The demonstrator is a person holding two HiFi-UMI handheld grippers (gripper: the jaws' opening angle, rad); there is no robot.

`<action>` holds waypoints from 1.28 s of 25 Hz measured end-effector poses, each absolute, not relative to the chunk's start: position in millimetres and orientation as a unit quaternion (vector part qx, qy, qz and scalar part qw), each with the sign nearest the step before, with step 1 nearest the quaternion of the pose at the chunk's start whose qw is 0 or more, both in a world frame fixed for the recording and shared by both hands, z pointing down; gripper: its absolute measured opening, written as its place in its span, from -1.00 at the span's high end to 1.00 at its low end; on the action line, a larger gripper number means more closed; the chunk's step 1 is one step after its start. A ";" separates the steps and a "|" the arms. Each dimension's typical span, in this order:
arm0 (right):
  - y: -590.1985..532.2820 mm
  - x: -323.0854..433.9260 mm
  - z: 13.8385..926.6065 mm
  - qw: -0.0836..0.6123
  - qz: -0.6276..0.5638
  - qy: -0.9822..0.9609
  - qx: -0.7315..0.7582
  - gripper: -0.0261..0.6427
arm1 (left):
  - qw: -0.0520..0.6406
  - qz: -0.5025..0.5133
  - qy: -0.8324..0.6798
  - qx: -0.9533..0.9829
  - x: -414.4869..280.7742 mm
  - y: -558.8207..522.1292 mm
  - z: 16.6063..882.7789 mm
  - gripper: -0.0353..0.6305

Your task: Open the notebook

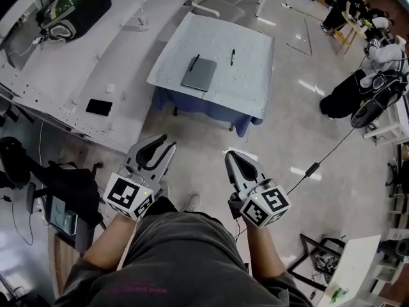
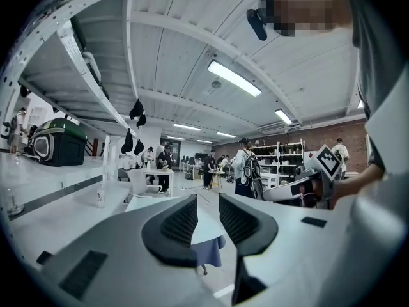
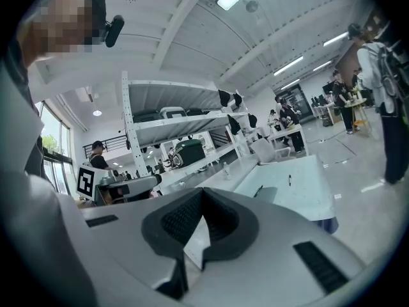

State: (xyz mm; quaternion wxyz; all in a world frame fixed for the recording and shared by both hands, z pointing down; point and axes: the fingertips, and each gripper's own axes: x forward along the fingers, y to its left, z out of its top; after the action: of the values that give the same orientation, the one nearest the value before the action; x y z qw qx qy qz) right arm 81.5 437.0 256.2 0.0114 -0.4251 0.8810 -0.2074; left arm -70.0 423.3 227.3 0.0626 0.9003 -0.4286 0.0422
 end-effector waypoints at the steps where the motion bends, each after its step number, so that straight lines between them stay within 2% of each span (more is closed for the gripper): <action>1: 436.4 84.2 256.4 0.012 -0.207 0.881 -0.425 0.91 | 0.062 0.042 -0.429 0.900 -67.8 422.5 226.6 0.58; 20: 398.0 103.1 264.4 0.006 -0.207 0.876 -0.436 0.91 | 0.066 0.044 -0.423 0.903 -55.3 381.5 232.8 0.58; 32: 325.9 81.6 283.0 -0.011 -0.220 0.865 -0.450 0.91 | 0.095 0.046 -0.410 0.906 -74.2 306.4 260.8 0.58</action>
State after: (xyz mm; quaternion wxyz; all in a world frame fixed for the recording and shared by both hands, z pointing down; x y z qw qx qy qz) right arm 81.6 325.9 283.0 -0.0113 -0.4504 0.8653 -0.2195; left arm -74.2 306.4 260.8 0.0948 0.9062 -0.4096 0.0457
